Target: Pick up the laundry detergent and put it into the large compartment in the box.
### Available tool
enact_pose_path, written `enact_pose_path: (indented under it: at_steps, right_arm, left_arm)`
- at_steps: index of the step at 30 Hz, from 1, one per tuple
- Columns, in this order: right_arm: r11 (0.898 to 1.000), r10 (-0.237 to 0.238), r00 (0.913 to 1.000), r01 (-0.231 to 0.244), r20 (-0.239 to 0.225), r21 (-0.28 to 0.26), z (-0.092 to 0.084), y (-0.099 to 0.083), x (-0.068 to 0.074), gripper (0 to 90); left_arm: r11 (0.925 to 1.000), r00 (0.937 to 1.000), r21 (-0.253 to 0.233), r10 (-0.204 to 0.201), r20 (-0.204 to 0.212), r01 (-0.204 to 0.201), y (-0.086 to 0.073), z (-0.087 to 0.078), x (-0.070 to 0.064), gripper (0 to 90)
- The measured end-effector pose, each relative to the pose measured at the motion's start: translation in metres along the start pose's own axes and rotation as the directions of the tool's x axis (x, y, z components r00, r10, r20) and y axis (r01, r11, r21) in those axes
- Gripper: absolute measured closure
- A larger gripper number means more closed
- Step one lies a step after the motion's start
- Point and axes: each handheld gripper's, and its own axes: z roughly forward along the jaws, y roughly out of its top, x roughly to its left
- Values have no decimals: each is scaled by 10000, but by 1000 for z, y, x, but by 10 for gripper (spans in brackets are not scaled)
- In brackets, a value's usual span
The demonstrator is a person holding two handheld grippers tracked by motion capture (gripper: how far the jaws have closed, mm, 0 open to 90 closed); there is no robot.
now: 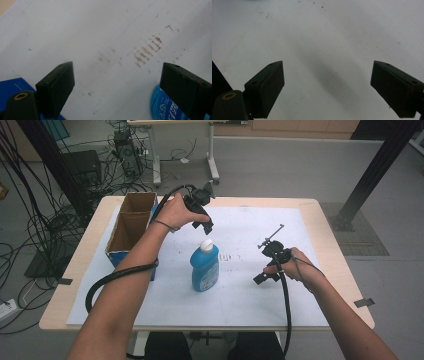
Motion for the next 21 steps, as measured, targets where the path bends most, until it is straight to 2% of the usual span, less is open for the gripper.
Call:
enact_pose_path:
  at_steps: [21]
  right_arm:
    - [9999, 44, 10000, -44, 52, 107, 0, -3, -2, 112]
  left_arm:
    - [9999, 10000, -130, -32, -51, 32, 1, -9, -3, 129]
